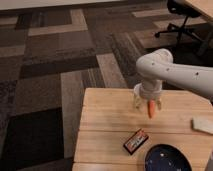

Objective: Place the white sponge in the ceramic cup

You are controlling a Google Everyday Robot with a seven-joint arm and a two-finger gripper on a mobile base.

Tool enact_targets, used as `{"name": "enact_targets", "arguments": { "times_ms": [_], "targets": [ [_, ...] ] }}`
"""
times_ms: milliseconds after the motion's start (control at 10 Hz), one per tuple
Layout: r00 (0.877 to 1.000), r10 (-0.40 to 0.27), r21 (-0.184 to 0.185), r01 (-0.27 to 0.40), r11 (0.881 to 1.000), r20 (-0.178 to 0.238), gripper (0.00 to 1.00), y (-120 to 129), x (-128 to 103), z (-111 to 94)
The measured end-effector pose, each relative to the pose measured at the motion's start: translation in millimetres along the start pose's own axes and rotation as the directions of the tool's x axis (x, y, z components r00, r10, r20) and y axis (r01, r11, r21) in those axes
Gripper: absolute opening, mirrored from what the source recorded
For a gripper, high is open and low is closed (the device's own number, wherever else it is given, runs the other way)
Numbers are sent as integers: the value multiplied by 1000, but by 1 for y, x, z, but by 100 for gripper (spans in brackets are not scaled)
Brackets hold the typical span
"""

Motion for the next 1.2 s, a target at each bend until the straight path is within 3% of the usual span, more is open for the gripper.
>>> {"name": "enact_targets", "arguments": {
  "times_ms": [100,200,800,900,1000,1100,1200],
  "targets": [
    [999,38,7,-38,999,4,65,-31,-7,1],
    [999,48,9,-48,999,5,65,-39,-9,1],
    [999,42,10,-42,999,3,65,-36,-8,2],
    [999,48,42,-49,998,23,65,-41,-9,-1],
    [998,56,48,-57,997,36,65,-44,-10,-3],
    [993,74,56,-79,995,88,65,-62,-21,-6],
    [990,87,56,-94,994,107,65,-77,-27,-5]
  ]
}}
